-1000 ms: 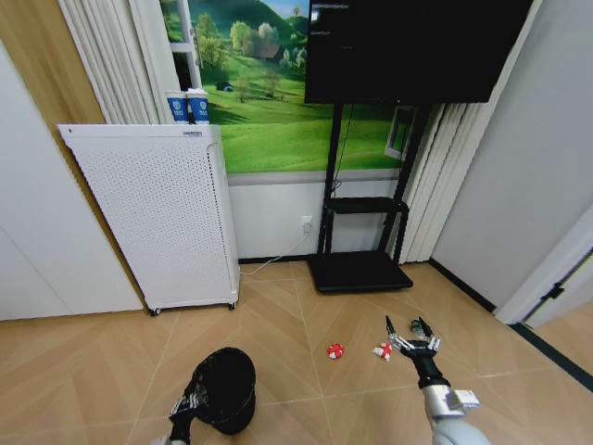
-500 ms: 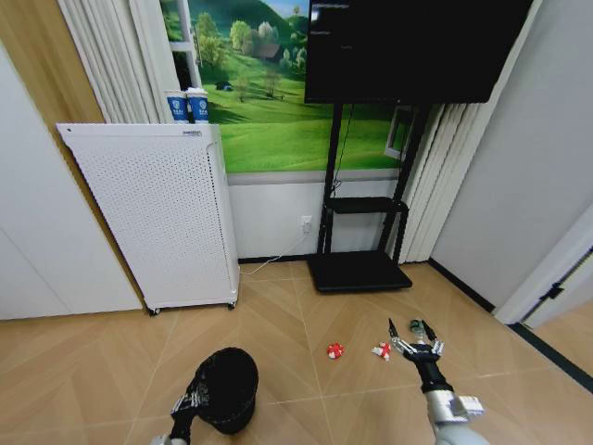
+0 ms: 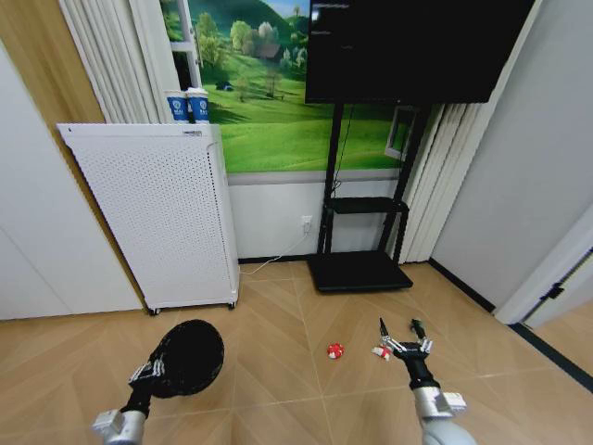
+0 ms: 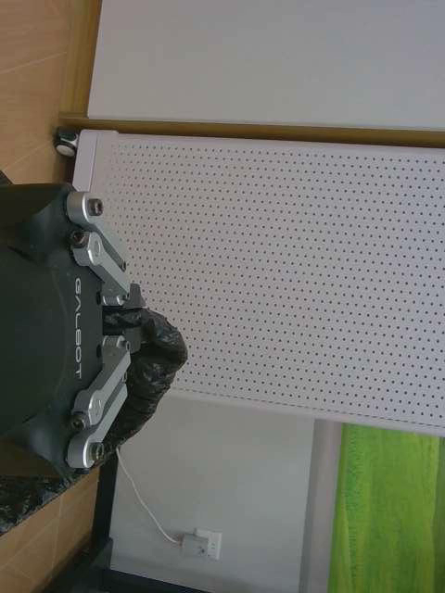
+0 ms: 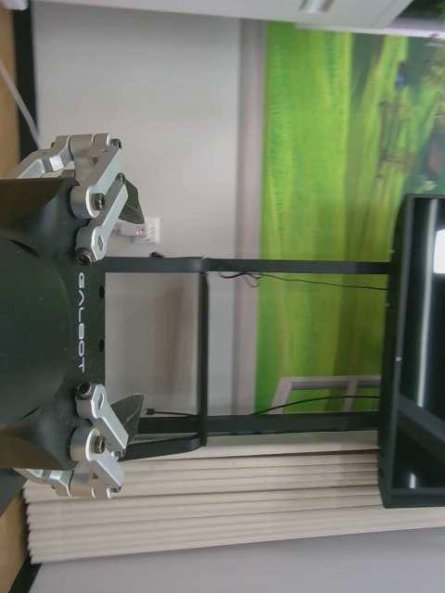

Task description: Pick up the trash bin and place the garbage on the floor into it.

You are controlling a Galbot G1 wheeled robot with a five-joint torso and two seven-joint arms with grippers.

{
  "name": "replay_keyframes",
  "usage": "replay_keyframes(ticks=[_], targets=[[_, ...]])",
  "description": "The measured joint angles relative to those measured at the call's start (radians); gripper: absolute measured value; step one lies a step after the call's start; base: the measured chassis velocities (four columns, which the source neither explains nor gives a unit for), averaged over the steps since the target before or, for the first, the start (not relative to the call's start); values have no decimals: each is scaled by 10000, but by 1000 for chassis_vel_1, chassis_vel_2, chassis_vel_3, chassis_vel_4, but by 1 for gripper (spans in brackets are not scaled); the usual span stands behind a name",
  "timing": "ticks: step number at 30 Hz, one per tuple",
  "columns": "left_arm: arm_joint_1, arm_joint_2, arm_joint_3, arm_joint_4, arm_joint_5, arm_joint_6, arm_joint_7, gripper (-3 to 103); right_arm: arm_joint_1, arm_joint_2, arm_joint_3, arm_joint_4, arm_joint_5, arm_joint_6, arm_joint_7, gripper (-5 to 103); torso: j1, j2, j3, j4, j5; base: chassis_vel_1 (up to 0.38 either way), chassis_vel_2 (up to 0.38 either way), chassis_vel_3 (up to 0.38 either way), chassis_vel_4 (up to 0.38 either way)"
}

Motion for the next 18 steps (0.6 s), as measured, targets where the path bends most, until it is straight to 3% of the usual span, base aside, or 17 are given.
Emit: replay_keyframes(ticks=[9, 18], targets=[[480, -452, -191, -282, 252, -64, -83, 8, 740, -805, -1065, -482, -215, -818, 502, 100, 0, -1, 0, -1, 2, 0, 0, 0, 0], [724, -965, -289, -310, 510, -113, -129, 8, 1559, -1166, -2153, -945, -103, -837, 242, 100, 0, 0, 0, -1, 3, 0, 0, 0, 0]])
